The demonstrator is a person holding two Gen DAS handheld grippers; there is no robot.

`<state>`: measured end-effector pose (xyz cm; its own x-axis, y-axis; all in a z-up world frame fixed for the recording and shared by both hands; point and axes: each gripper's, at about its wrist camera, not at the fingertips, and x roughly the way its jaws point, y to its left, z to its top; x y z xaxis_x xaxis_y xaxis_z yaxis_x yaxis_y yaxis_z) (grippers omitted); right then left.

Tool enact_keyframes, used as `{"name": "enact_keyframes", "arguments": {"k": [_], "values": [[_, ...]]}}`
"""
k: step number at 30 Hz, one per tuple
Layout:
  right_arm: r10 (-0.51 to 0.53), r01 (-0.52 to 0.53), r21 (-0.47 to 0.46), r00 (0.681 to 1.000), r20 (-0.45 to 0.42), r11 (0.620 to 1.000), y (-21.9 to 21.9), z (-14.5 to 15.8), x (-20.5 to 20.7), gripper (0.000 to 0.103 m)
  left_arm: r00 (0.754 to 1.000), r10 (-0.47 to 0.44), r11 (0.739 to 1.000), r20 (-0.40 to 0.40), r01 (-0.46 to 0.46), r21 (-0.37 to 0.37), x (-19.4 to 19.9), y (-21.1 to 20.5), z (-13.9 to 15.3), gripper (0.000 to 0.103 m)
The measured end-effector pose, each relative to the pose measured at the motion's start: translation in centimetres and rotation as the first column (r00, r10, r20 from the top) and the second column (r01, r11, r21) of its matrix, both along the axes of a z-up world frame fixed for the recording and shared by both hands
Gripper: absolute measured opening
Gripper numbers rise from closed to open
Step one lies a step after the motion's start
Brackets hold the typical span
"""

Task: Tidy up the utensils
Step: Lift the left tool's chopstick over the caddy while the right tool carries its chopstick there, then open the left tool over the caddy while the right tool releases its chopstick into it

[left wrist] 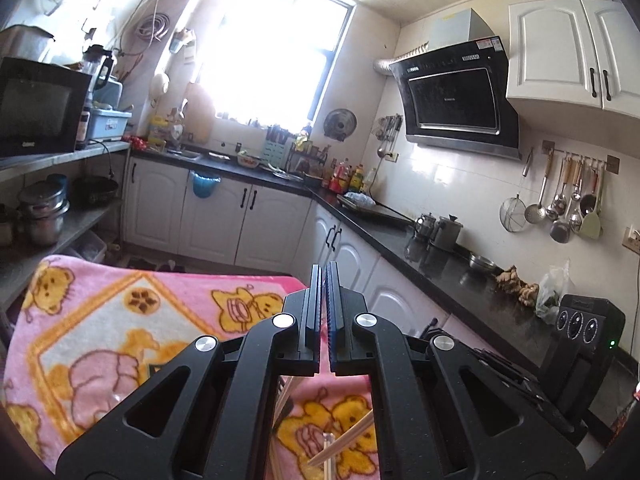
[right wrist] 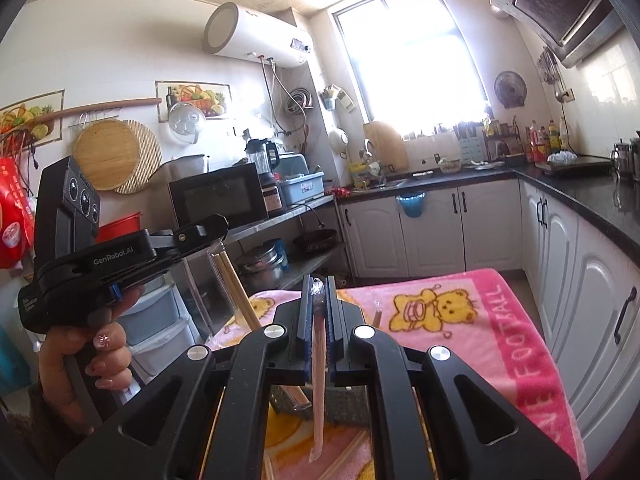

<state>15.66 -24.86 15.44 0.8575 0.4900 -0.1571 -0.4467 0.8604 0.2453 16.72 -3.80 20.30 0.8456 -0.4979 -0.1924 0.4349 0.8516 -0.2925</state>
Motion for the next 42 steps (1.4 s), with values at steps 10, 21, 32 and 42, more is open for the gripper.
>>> {"name": "enact_keyframes", "arguments": {"k": [10,21,32,42], "values": [[0.023,-0.023,0.004,0.999,0.036,1.000,1.2,3.4,2.2,0.006,0.998,0.055,0.998,0.044,-0.056,0.013,1.4,1.0,2.2,0.001],[0.014,-0.013,-0.020,0.998,0.068,1.000,2.9,6.1,5.6,0.006,0.991,0.122,0.992,0.063,-0.124,0.029,3.4,1.8,2.8,0.001],[-0.009,0.010,-0.044,1.000,0.022,0.999,3.9,4.6,9.6,0.006,0.975,0.210,0.972,0.072,-0.216,0.094,4.7,2.7,1.6,0.001],[-0.045,0.043,-0.056,0.998,-0.033,0.998,4.9,1.3,12.1,0.006,0.967,0.247,0.961,0.055,-0.252,0.110,5.5,4.0,-0.4,0.001]]}}
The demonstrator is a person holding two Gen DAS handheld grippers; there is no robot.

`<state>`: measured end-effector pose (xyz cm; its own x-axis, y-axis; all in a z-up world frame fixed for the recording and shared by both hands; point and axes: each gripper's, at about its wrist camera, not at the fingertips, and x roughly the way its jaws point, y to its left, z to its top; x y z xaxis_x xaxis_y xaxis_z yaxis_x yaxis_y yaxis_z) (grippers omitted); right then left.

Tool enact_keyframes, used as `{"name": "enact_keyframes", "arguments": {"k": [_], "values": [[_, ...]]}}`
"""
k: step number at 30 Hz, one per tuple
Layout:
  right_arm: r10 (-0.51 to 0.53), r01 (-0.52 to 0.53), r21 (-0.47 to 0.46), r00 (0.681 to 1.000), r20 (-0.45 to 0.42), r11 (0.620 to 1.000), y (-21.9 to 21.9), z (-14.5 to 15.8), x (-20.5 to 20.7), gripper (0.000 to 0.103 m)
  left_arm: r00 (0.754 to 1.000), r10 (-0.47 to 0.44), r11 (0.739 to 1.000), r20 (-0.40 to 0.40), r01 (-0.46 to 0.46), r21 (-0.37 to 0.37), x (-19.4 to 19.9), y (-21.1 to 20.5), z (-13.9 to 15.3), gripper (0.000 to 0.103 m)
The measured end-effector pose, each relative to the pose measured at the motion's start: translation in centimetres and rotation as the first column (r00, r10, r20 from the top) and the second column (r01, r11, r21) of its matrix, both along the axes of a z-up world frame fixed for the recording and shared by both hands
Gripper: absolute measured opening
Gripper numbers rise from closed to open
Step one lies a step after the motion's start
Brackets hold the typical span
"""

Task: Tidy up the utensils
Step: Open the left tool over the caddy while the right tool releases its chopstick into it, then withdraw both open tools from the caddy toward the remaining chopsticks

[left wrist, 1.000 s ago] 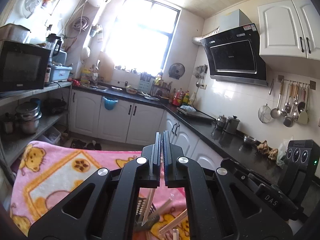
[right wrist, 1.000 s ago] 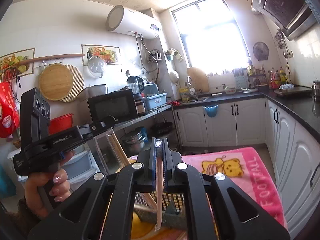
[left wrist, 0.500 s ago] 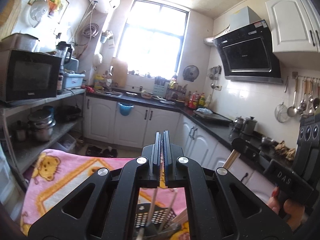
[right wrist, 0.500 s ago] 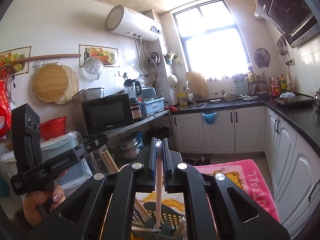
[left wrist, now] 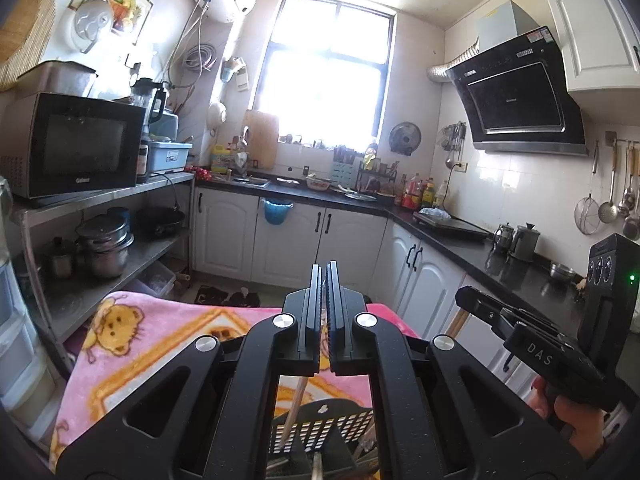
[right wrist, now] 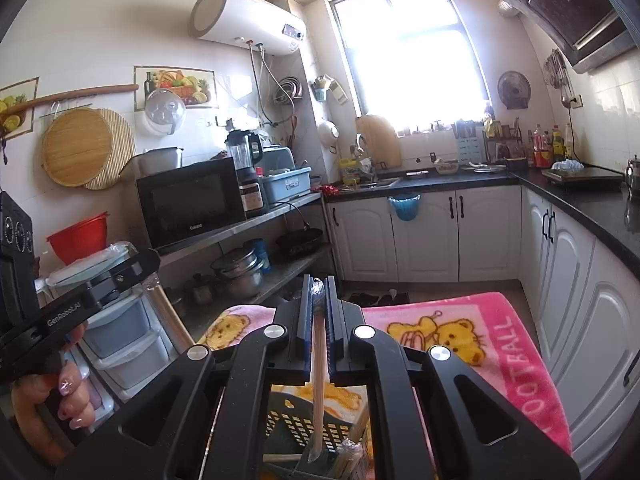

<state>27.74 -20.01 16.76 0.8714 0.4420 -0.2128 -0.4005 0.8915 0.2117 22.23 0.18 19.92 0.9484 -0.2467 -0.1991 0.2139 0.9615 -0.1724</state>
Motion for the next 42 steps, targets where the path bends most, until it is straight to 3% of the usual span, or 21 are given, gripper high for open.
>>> {"name": "enact_keyframes", "arguments": {"k": [25,27,31,34,36,38,42], "values": [[-0.003,-0.001,-0.053,0.997,-0.074,0.999,1.6,-4.8,-0.9,0.007,0.992,-0.013,0.999,-0.122,0.007,-0.044,0.9,0.8,-6.3,0.001],[-0.003,-0.001,-0.050,0.997,-0.080,0.999,1.4,-4.9,-1.2,0.010,0.992,-0.017,0.999,-0.128,0.011,-0.052,0.8,0.9,-6.6,0.001],[-0.013,0.009,-0.044,0.996,-0.086,0.999,0.8,-5.3,-1.8,0.027,0.991,-0.013,0.999,-0.136,0.006,-0.054,0.5,1.0,-7.1,0.001],[-0.035,0.030,-0.049,0.994,-0.102,0.998,0.1,-5.7,-2.1,0.030,0.989,0.001,0.999,-0.147,-0.008,-0.049,0.4,1.2,-7.4,0.001],[-0.045,0.040,-0.047,0.993,-0.109,0.998,-0.4,-5.9,-2.4,0.036,0.988,0.005,0.999,-0.152,-0.013,-0.052,0.2,1.4,-7.6,0.008],[-0.049,0.044,-0.054,0.992,-0.115,0.998,-0.7,-6.2,-2.8,0.041,0.987,0.010,0.998,-0.158,-0.020,-0.058,0.0,1.7,-7.8,0.022],[-0.073,0.061,-0.097,0.989,-0.125,0.993,-1.1,-6.8,-3.9,0.048,0.988,0.019,0.997,-0.156,-0.030,-0.065,-0.7,2.2,-7.9,0.034]]}}
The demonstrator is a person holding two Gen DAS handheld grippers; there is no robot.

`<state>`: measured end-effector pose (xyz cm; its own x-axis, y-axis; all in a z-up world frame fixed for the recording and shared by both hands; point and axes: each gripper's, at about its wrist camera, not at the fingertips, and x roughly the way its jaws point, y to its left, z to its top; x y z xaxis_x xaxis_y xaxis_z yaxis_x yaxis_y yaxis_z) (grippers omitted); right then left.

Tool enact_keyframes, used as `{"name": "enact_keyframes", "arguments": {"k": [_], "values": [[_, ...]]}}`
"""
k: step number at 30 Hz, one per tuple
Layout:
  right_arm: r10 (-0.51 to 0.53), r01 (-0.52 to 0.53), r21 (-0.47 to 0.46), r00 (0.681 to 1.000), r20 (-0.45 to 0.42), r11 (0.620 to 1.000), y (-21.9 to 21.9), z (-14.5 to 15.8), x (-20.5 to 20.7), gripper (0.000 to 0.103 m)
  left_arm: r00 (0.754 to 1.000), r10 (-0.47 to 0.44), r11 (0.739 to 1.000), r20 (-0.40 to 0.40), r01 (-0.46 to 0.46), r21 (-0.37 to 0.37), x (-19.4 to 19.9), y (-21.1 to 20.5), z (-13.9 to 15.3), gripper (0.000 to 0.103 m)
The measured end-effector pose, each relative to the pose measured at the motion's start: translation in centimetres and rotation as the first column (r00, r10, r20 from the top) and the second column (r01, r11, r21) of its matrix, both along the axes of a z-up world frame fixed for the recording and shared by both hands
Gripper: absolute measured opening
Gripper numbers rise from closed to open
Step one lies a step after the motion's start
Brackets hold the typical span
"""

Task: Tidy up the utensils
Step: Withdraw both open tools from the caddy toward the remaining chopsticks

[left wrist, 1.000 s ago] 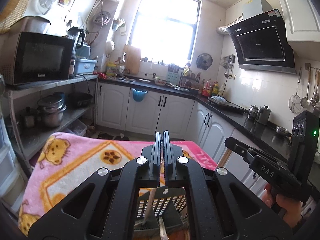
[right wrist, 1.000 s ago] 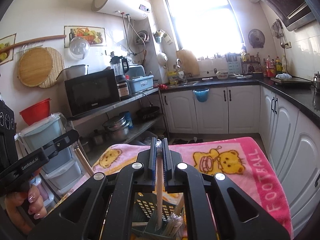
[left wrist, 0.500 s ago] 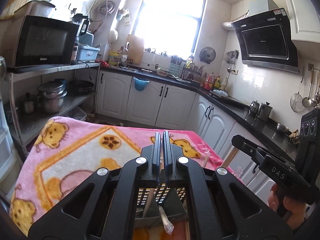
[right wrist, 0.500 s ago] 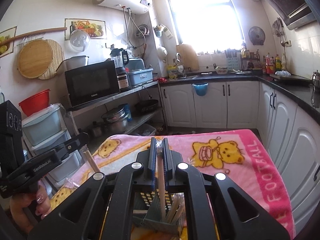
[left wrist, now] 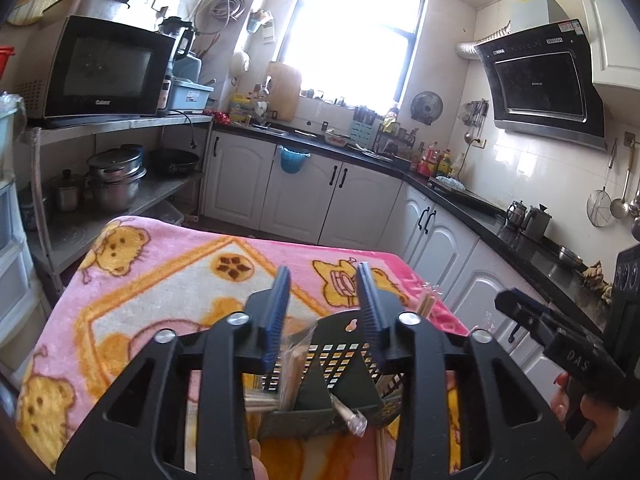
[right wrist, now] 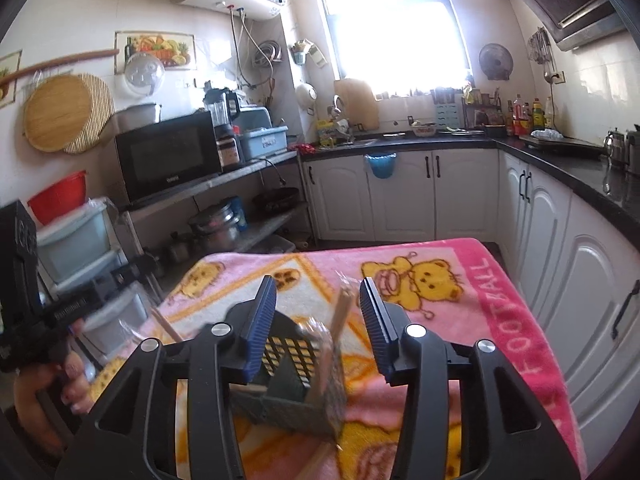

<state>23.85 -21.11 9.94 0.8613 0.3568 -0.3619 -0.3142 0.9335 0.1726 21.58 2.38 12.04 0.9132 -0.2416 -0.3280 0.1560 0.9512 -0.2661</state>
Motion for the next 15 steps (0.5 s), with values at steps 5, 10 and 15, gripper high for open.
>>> {"name": "enact_keyframes", "arguments": {"k": [5,10,15], "values": [[-0.001,0.001,-0.009,1.000,-0.005,1.000,-0.4,-0.6,-1.3,0.056,1.000,0.013,1.000,0.012,-0.012,-0.014,-1.1,0.4,0.1,0.053],[0.006,-0.006,-0.014,1.000,-0.007,1.000,-0.5,-0.9,-2.1,0.061,1.000,0.022,0.999,0.023,-0.021,-0.033,-2.2,0.8,0.3,0.070],[0.006,-0.006,-0.017,1.000,-0.003,1.000,-0.6,-1.1,-3.1,0.066,0.999,0.026,0.999,0.036,-0.025,-0.048,-3.6,1.2,0.6,0.092]]}}
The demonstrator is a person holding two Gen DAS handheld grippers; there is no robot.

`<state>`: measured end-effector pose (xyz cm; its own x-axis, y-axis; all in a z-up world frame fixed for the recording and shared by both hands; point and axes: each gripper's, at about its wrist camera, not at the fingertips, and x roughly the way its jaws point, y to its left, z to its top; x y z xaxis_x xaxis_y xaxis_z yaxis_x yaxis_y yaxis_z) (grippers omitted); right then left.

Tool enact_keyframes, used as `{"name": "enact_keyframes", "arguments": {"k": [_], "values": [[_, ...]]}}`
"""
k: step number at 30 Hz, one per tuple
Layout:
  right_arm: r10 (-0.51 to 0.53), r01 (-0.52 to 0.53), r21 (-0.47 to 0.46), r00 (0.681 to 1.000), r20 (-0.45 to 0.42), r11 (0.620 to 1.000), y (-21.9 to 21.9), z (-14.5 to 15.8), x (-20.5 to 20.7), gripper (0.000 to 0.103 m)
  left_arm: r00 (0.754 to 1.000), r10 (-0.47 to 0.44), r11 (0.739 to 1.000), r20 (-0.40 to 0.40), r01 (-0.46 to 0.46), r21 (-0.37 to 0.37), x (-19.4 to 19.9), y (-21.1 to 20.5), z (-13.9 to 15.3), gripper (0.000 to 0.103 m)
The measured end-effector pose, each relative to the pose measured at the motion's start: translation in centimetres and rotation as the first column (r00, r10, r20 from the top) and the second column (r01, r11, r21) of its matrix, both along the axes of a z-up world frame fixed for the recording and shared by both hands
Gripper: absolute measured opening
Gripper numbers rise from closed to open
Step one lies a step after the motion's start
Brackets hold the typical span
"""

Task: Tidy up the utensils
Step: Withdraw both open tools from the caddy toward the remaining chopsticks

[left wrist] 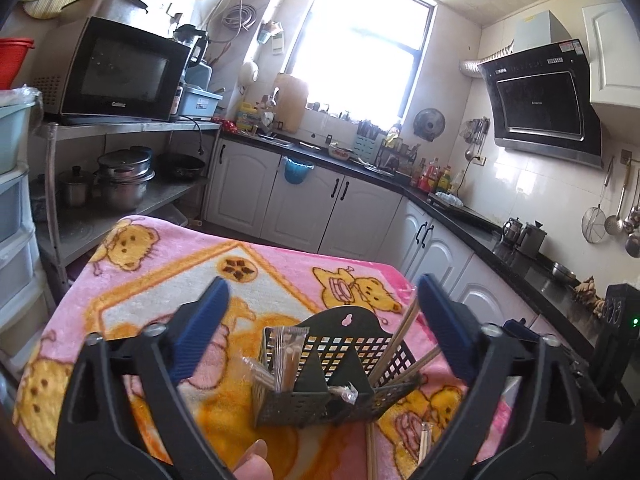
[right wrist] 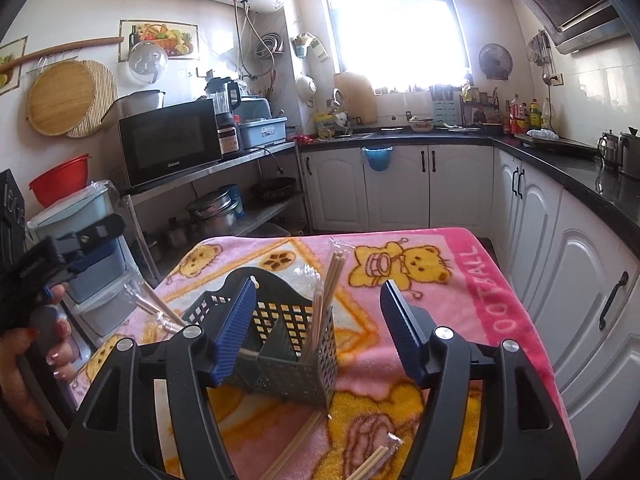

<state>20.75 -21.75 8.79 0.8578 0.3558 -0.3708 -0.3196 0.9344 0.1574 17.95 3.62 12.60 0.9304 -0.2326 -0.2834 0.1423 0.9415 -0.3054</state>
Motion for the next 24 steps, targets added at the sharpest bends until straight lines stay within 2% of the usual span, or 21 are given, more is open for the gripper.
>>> {"name": "enact_keyframes", "arguments": {"k": [8,24], "values": [[-0.013,0.013,-0.001,1.000,0.002,1.000,-0.5,-0.6,-1.9,0.074,1.000,0.023,1.000,-0.004,-0.023,-0.013,-2.0,0.7,-0.2,0.092],[-0.014,0.013,-0.016,0.999,-0.035,1.000,-0.8,-2.2,-4.6,0.076,0.999,0.014,1.000,-0.035,-0.014,-0.015,-5.0,0.5,-1.9,0.092]]}}
